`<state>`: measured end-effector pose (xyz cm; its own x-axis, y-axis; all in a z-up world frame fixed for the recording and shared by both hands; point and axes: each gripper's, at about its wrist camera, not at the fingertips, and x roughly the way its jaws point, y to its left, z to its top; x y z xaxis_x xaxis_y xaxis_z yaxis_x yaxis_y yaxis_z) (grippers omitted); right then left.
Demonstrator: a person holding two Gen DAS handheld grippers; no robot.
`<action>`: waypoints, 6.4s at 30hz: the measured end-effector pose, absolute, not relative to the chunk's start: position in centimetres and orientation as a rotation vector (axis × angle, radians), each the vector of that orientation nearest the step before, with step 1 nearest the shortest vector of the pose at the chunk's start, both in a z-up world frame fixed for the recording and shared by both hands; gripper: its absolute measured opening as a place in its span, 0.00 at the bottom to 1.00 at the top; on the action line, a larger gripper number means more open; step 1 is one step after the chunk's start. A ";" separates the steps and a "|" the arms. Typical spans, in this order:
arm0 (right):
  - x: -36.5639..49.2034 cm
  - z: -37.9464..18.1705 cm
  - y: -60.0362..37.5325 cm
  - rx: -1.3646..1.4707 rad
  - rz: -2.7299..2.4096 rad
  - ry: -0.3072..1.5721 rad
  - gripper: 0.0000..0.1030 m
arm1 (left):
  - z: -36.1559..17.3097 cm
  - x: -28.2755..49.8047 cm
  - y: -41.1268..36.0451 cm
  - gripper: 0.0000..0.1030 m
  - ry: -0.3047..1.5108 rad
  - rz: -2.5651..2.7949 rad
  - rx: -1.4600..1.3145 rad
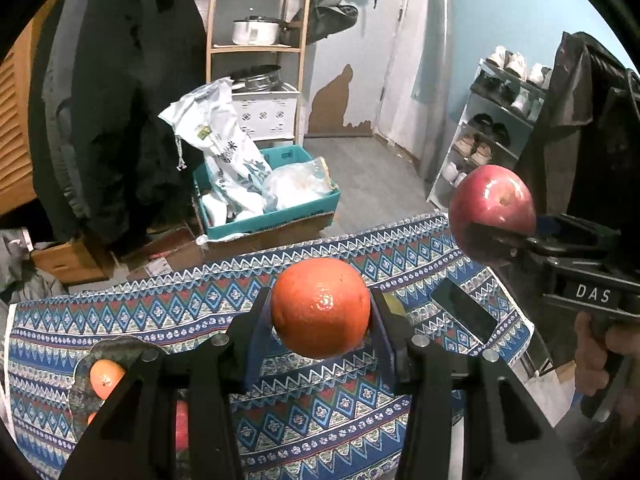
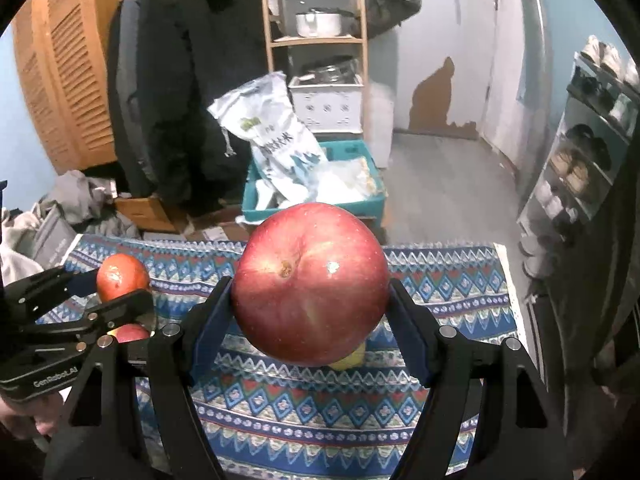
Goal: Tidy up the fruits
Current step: 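Lift the red apple with the right tool while the left tool carries the small orange to the bowl, then lower the small orange into the bowl and open the left tool while the right tool lowers the apple in, then withdraw both open tools from the bowl toward the remaining orange and pear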
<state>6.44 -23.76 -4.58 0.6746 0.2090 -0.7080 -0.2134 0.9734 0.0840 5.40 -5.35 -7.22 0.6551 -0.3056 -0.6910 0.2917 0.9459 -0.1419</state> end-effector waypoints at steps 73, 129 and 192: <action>11.4 -19.3 5.6 -0.078 0.640 1.159 0.72 | -22.3 1.2 20.3 0.46 1.114 0.136 -0.268; 9.5 -11.6 3.8 -0.174 0.547 0.938 0.73 | -13.2 1.0 20.1 0.69 0.849 0.181 -0.324; 6.6 -3.7 -21.7 0.020 0.215 0.776 0.83 | -6.6 4.9 -1.8 0.89 0.798 -0.121 -0.043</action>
